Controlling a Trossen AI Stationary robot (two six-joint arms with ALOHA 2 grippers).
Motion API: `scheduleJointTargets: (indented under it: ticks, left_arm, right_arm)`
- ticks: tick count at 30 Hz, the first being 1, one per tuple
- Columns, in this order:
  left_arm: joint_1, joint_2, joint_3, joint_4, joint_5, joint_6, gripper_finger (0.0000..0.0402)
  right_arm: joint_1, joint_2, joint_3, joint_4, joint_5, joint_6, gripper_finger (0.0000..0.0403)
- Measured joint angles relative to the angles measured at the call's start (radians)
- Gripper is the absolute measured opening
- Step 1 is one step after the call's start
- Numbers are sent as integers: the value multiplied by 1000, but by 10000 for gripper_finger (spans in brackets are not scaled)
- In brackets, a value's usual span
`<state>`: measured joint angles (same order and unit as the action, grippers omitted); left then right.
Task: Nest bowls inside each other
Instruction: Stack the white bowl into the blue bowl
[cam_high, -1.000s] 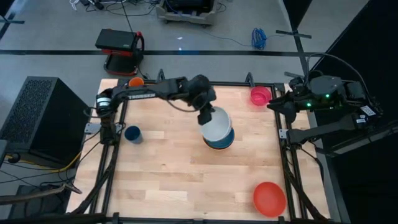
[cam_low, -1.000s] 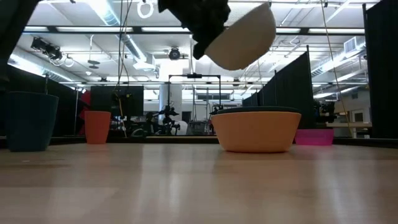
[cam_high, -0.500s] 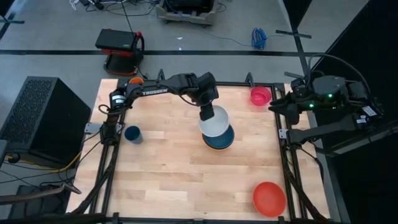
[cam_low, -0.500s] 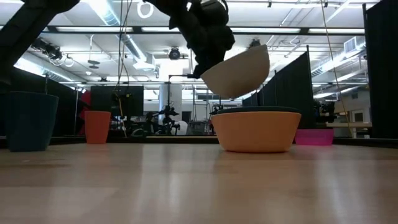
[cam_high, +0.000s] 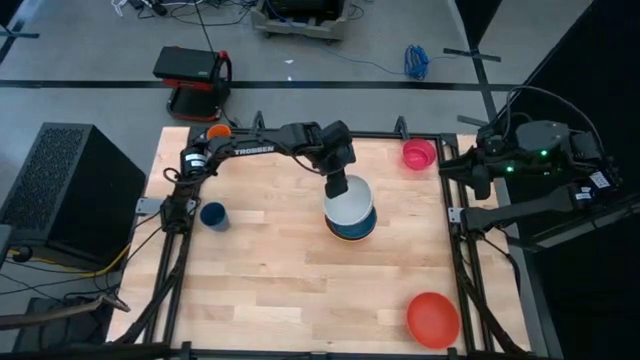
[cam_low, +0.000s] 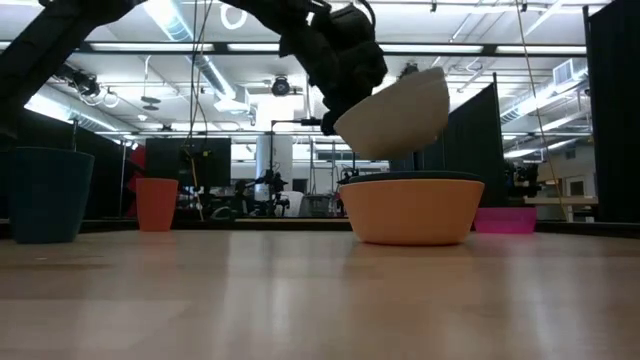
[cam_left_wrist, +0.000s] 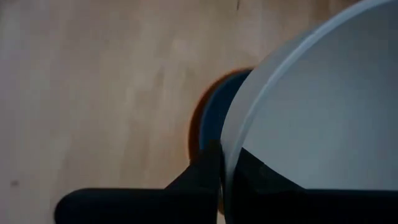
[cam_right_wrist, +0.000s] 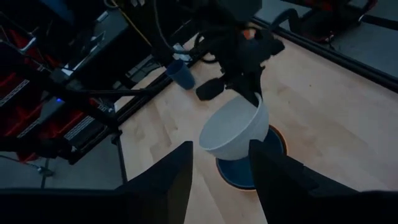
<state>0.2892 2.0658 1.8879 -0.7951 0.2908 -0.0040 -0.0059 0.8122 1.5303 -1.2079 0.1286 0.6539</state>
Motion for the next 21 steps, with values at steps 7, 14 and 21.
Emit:
scheduleJointTargets:
  ticks: [7, 14, 21]
  left_arm:
    - [-18, 25, 0, 18, 10, -7, 0]
    - [-22, 55, 0, 27, -24, -23, 0]
    - [-22, 83, -1, -19, -48, -34, 0]
  right_arm:
    - [0, -4, 0, 0, 1, -1, 160]
    - [0, -4, 0, 5, 1, 0, 146]
    - [0, -4, 0, 7, 1, 1, 145]
